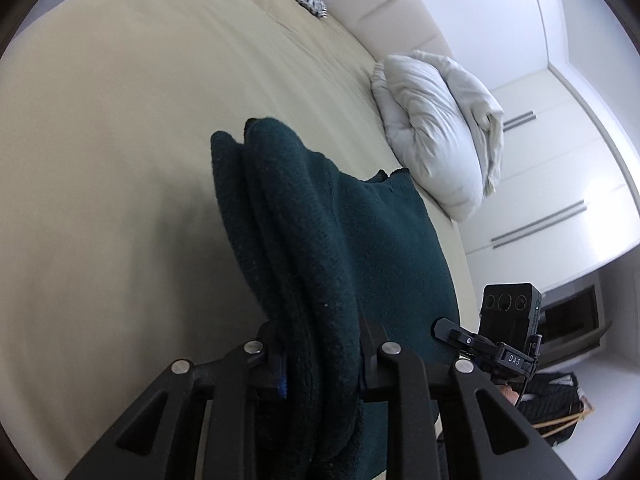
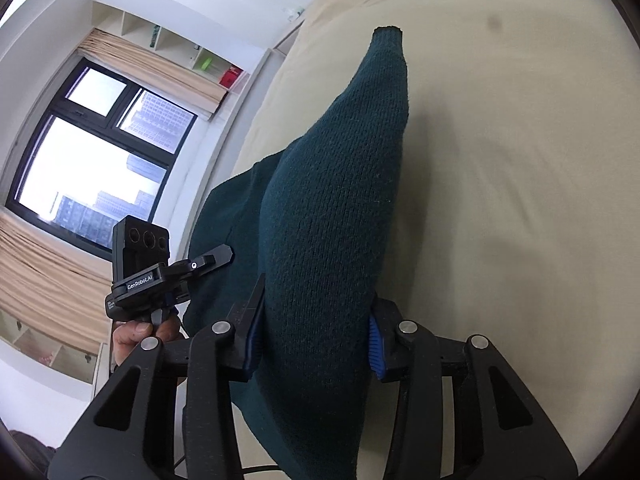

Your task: Fold small clothes

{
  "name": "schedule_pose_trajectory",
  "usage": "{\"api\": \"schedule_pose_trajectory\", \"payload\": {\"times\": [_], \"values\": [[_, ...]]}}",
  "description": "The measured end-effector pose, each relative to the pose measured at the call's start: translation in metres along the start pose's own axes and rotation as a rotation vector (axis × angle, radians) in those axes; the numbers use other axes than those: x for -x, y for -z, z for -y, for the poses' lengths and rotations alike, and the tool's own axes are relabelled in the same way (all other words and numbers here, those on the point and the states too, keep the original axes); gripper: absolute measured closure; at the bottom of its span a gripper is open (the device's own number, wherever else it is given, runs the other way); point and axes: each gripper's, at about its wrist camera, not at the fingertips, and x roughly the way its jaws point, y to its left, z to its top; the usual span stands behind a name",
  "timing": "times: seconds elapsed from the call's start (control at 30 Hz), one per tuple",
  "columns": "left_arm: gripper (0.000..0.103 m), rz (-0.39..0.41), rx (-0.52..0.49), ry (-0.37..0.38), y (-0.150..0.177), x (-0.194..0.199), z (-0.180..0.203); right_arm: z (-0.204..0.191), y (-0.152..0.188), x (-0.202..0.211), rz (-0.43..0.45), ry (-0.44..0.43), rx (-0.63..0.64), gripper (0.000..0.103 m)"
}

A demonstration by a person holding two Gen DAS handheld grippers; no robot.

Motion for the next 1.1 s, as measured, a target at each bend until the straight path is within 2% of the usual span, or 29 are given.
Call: {"api": "schedule_pose_trajectory", "payload": {"times": [0.23,0.33,0.53,0.6,0.63,0.7,0.8,0.87,1.0,1.1], "values": [[0.078,-0.032,-0.067,-0.020,0.074,0.003,0.035,-0.011,0.083,0.048,0.018,-0.016,-0.014,0.065],[0.078,-0.052,-0.050,-0.016,0.093,-0.006,0.035,-0.021,0.103,0.068,0.025,-0.023,-0.025,0.065],[0.076,-0.116,-0.016,-0.093,0.116,-0.046,0.010,-0.016,0.123,0.069,0.003,0.025,-0.072,0.065],[0.073,-0.097,0.031,-0.044,0.119,-0.047,-0.003,-0.001,0.133,0.066,0.003,0.035,-0.105,0.064],[0.073,-0.087,0.060,-0.023,0.121,-0.046,-0.009,0.006,0.137,0.065,0.016,0.008,-0.117,0.064],[0.072,-0.074,0.048,-0.025,0.124,-0.044,-0.007,0.012,0.144,0.065,0.043,-0.036,-0.135,0.063],[0.071,-0.063,0.052,-0.029,0.126,-0.040,-0.006,0.008,0.146,0.068,0.053,-0.035,-0.126,0.061],[0.070,-0.049,0.057,-0.034,0.127,-0.035,-0.007,0.005,0.134,0.065,0.047,-0.028,-0.138,0.059],[0.069,0.002,0.051,-0.085,0.130,-0.019,0.000,0.015,0.133,0.090,0.089,0.029,-0.142,0.056],[0.069,0.089,0.017,-0.184,0.135,0.008,0.014,0.008,0.136,0.110,0.145,0.110,-0.141,0.054]]}}
